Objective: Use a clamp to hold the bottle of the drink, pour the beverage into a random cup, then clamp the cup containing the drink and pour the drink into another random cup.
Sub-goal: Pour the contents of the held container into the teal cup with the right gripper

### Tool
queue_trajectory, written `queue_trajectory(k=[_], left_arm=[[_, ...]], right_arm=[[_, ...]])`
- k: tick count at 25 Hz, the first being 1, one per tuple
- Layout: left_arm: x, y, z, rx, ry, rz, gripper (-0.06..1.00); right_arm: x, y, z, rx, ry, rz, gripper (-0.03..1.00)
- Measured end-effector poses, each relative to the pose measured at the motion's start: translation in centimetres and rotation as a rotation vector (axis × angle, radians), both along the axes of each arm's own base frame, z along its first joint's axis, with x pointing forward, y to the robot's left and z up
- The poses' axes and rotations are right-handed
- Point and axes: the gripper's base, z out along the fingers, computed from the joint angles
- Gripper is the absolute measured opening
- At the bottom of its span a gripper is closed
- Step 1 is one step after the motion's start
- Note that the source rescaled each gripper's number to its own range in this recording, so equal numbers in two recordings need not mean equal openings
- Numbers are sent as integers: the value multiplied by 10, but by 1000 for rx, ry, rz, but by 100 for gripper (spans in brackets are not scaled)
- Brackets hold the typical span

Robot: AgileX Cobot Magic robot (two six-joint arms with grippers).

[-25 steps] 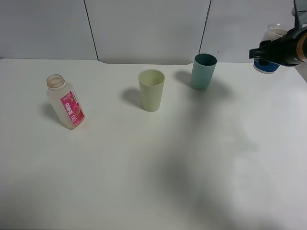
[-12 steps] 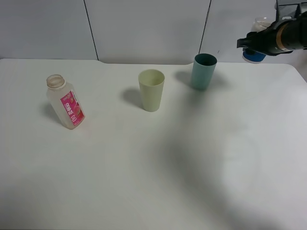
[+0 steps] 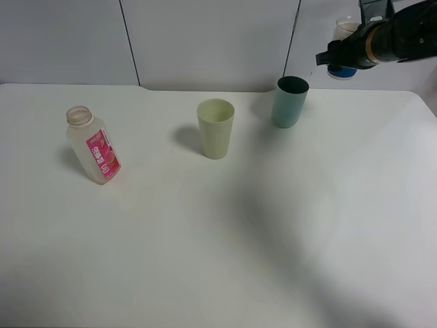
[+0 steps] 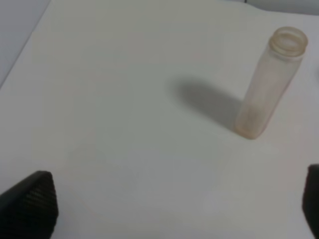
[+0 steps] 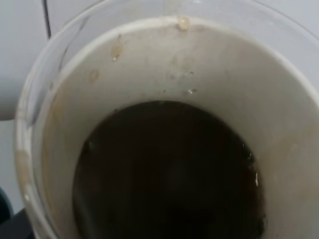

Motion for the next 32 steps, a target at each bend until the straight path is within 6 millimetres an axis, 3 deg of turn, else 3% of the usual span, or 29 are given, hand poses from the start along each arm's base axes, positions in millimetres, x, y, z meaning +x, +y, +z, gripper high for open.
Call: queue_trajectory(k=[13,32], left_arm=[[0,0,0,0,0,0,100],[0,0,0,0,0,0,100]], right_arm=[[14,25,-8,-115,-11,53,0],[17,42,-24,-363,17,159,0]])
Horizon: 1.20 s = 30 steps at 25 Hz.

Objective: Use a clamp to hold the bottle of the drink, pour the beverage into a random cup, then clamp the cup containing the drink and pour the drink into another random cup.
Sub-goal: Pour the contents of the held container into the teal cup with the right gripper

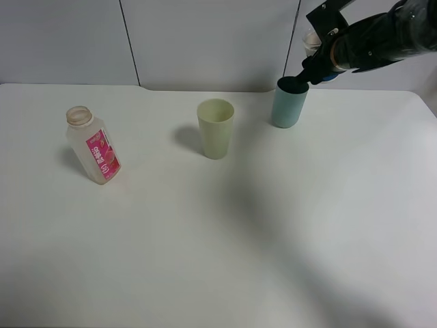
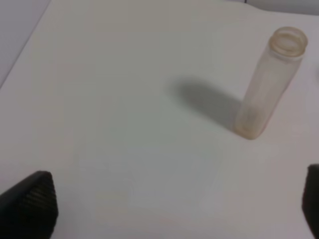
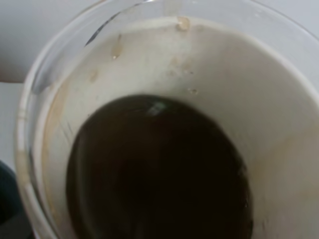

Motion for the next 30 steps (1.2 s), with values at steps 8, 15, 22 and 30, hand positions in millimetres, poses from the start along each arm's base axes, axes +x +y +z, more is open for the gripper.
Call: queue_trajectory(k=[8,15,22,30], left_arm=[[0,0,0,0,0,0,100],[0,0,0,0,0,0,100],[0,0,0,0,0,0,100],[0,0,0,0,0,0,100]], right_arm=[[-1,3,1,-137,8,69,0],[-1,5,1,-270,22,152,0],[-1,5,1,-406,37,235,0],[-1,4,1,-493,47,277,0]])
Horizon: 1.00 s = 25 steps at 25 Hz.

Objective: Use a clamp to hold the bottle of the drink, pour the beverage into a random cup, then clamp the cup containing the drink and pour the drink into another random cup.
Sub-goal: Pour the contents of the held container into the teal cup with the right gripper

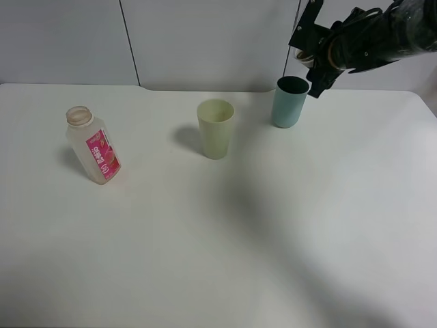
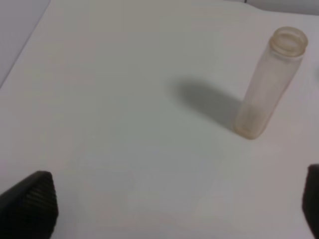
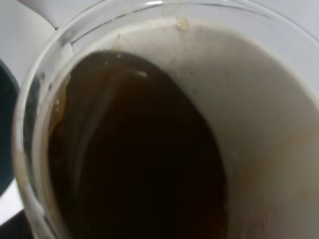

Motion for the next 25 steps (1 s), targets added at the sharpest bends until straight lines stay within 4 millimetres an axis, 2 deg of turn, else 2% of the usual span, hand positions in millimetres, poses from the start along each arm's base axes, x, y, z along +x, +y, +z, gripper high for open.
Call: queue_trajectory(k=[7,25], left_arm=[[0,0,0,0,0,0,100],[0,0,0,0,0,0,100]], right_arm=[[0,-1,0,-134,15,70,0],[0,-2,1,-231,25,113,0]])
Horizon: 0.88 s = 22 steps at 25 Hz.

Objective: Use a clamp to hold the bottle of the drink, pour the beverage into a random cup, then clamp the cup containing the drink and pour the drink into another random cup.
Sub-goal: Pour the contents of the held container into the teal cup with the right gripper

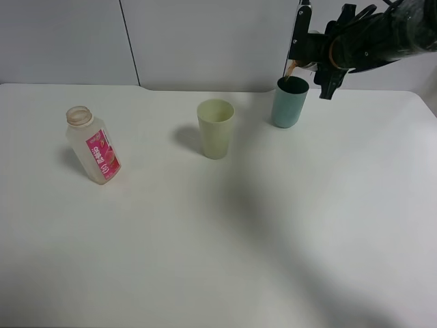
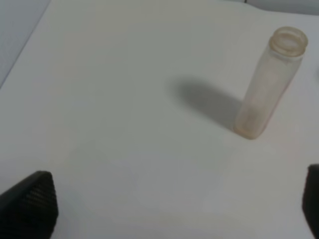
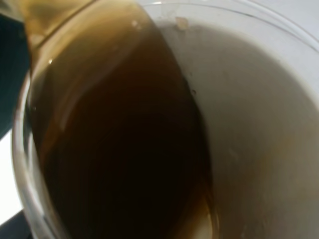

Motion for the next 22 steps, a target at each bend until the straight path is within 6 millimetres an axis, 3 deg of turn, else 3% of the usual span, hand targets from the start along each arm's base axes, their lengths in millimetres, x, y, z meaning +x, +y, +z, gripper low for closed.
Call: queue_trajectory(k=[22], left_arm=[[0,0,0,0,0,0,100]], right_arm=[[-1,0,4,-71,-1,31,0]])
